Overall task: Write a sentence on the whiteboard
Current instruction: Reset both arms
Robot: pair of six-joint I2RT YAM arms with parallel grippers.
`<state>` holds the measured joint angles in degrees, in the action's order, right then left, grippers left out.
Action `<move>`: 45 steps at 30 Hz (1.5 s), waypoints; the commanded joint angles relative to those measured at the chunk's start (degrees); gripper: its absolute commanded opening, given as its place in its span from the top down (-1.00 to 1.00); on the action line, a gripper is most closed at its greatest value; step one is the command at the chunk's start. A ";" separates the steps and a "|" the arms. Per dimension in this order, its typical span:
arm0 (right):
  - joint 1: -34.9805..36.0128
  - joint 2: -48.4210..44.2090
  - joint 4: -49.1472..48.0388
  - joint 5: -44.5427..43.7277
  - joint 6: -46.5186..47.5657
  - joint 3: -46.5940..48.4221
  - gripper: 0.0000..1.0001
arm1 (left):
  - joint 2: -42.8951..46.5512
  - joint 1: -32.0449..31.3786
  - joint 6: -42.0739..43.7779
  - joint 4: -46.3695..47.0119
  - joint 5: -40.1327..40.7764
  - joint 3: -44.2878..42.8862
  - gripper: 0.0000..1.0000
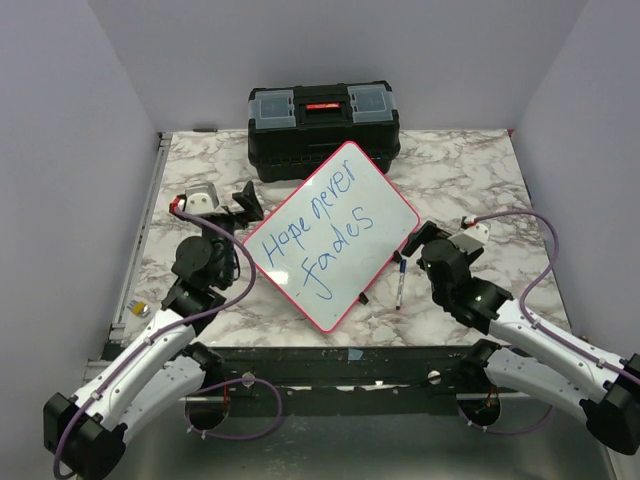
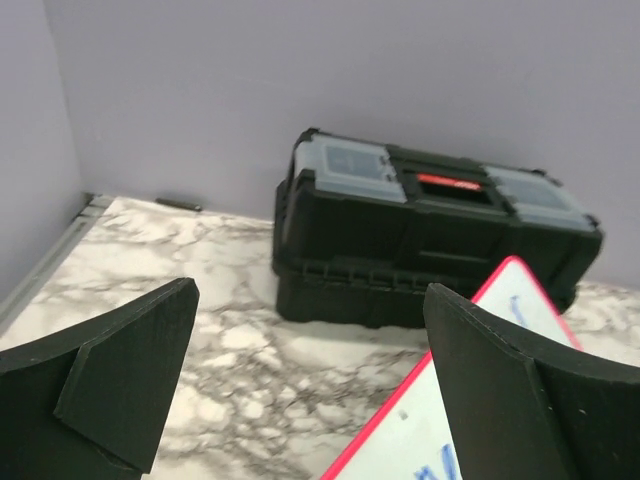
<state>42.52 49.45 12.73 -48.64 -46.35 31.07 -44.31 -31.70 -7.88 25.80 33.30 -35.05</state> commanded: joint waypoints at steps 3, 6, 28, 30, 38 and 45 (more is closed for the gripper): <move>-0.10 -1.10 -7.01 2.09 5.79 1.40 -1.00 | 6.25 1.12 4.54 -2.58 5.14 8.64 -0.97; -0.11 -1.07 -8.31 2.72 6.45 0.96 -1.00 | 6.99 1.75 4.56 -3.74 8.82 10.41 -0.97; -0.20 0.25 -12.14 11.14 8.97 -0.33 -1.00 | -3.99 24.82 -6.72 0.12 11.31 14.77 -0.97; -0.20 -0.13 -12.98 11.40 9.10 -0.87 -1.00 | -5.75 25.43 -6.60 3.23 10.52 15.73 -0.97; -0.12 -1.43 -14.91 12.67 11.43 -1.29 -1.00 | -16.08 27.62 -0.94 16.86 6.10 18.08 -0.97; -0.14 -2.25 -16.47 13.92 11.99 -2.29 -1.00 | -19.67 27.68 -3.83 28.20 -1.12 22.58 -0.97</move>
<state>42.52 48.10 -1.72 -36.29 -35.70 29.74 -61.95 -4.45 -11.18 43.11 38.63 -14.57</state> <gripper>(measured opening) 0.998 0.984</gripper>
